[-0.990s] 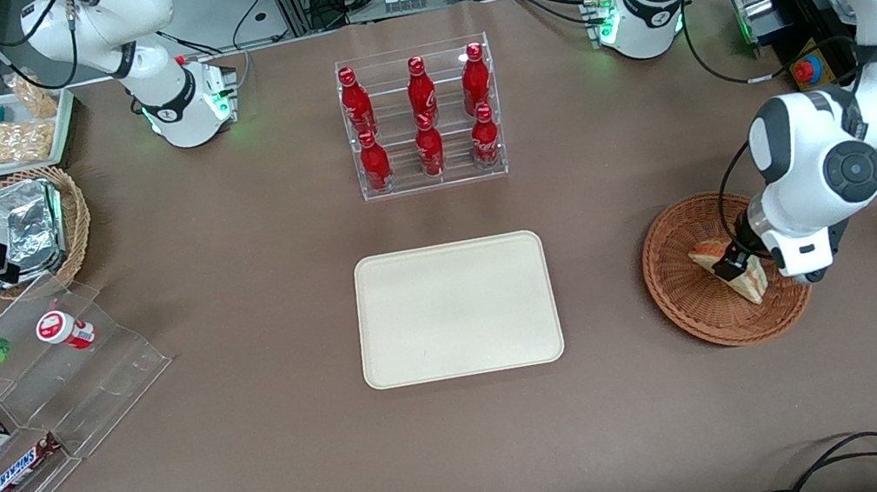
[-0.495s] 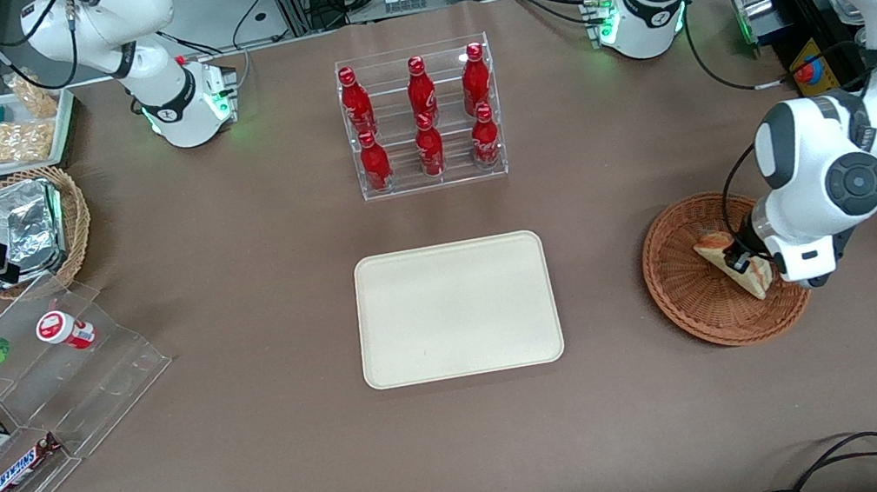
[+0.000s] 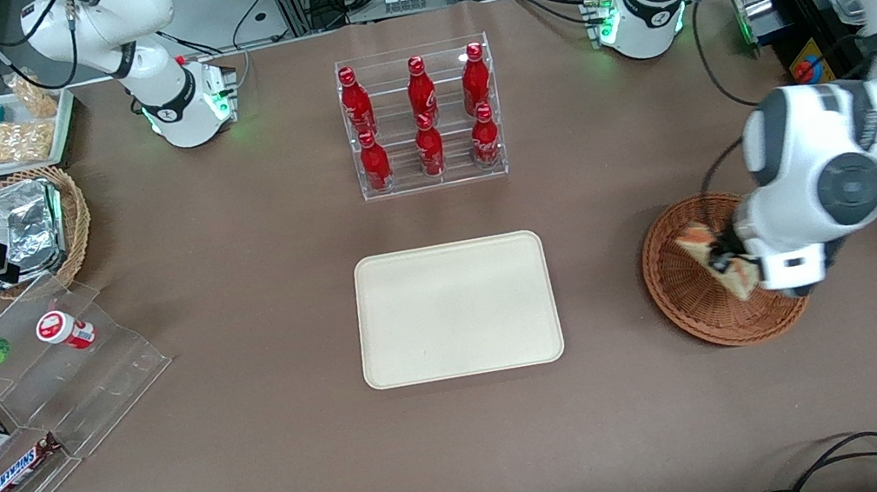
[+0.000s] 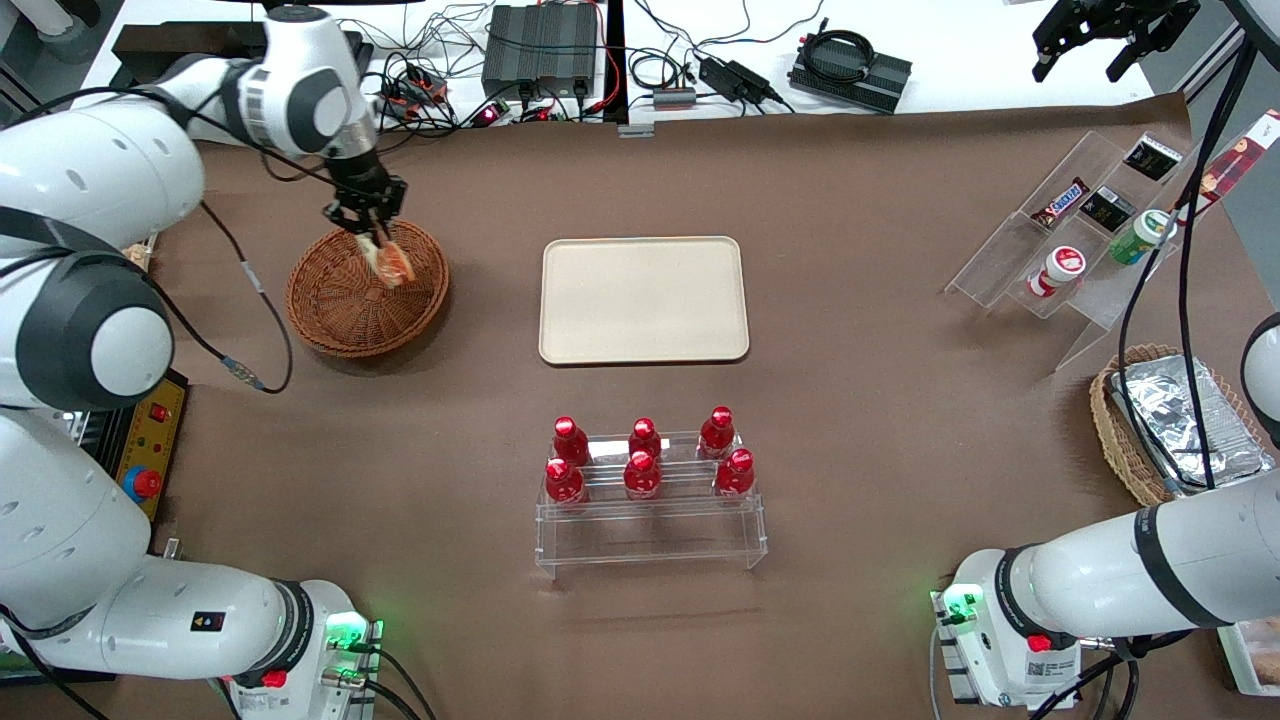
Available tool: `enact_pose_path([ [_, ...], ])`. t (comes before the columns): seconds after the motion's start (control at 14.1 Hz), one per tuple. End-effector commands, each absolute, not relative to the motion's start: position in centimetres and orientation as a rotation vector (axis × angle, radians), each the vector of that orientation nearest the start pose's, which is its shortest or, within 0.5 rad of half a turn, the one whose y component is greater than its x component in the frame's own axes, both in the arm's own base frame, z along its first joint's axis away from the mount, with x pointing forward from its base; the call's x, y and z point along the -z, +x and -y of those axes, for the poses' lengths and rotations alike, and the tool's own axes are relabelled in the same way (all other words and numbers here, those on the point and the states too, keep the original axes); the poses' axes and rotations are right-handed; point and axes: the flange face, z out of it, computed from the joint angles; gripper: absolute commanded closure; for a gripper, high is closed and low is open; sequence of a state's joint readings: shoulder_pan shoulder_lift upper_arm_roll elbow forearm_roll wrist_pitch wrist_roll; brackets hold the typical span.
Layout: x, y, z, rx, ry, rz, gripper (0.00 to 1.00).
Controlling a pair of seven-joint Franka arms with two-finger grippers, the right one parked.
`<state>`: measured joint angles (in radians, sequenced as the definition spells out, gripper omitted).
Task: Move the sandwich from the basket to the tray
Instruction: 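Lift the sandwich and carry it with the left gripper over the tray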
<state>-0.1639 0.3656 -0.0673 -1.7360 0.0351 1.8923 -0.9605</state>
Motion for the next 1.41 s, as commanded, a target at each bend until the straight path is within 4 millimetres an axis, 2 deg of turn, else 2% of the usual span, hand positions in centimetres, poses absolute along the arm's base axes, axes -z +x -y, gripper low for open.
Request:
enact_pose_path([
  [0.0, -34.4, 61.0, 22.7, -0.196, -2.900, 0.879, 0.98],
  [0.14, -33.7, 60.9, 28.5, -0.131, -2.970, 0.776, 0.95],
  [0.28, -32.7, 60.7, 34.0, -0.108, -3.018, 0.683, 0.89],
  [0.42, -30.9, 58.8, 39.6, -0.057, -3.084, 0.537, 0.94],
  [0.71, -28.7, 55.7, 46.8, 0.036, -3.180, 0.381, 0.97],
  [0.99, -27.7, 54.0, 49.7, 0.034, -3.190, 0.299, 0.97],
  [1.2, -26.2, 53.7, 50.6, 0.062, -3.213, 0.296, 0.96],
  [1.34, -24.8, 53.2, 51.3, 0.062, -3.218, 0.302, 0.91],
])
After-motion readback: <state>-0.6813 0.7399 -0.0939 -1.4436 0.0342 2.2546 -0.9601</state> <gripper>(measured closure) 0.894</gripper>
